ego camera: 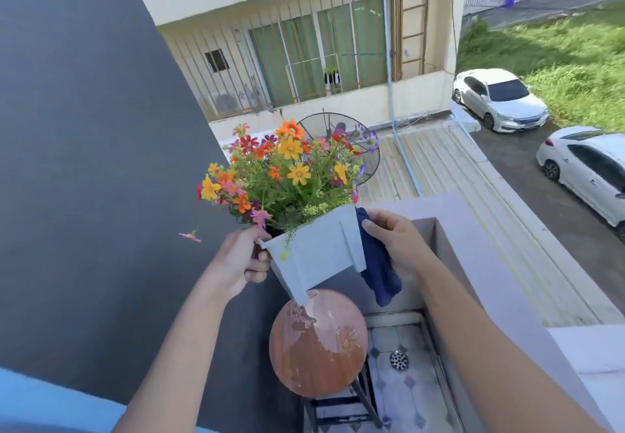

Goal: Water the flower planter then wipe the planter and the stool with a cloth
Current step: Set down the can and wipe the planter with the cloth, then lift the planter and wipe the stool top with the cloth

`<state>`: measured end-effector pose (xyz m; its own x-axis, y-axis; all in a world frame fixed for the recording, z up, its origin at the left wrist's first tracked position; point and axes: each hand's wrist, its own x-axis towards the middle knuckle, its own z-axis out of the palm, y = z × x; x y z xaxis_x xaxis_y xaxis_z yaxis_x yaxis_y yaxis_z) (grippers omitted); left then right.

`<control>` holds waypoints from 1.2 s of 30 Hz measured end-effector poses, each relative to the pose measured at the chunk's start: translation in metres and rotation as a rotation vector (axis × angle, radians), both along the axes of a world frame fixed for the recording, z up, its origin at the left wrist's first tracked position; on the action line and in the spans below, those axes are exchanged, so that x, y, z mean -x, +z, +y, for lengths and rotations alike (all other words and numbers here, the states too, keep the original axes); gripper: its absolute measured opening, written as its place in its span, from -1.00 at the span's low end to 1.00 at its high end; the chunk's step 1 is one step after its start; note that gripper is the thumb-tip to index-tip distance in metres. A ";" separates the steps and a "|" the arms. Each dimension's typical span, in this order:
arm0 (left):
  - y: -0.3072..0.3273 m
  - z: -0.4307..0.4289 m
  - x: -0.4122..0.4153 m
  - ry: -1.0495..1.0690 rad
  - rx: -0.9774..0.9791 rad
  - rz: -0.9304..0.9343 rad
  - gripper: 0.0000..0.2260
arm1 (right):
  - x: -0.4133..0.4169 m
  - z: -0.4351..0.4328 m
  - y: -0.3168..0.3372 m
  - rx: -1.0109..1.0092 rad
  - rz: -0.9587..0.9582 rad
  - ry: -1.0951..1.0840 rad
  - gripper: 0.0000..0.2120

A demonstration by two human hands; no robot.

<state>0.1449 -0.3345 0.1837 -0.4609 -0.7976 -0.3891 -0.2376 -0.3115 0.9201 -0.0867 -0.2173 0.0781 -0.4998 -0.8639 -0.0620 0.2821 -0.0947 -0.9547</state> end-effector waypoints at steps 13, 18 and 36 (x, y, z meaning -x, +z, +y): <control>-0.068 -0.073 0.010 0.103 -0.010 -0.029 -0.78 | -0.019 -0.046 -0.148 -0.389 -0.269 -0.215 -0.86; -0.096 -0.115 0.027 0.142 0.011 -0.012 -0.80 | -0.061 -0.089 -0.192 -0.535 -0.316 -0.177 -0.88; -0.168 -0.182 0.033 0.201 -0.073 -0.100 -0.90 | -0.170 -0.178 -0.326 -0.818 1.127 0.533 -0.22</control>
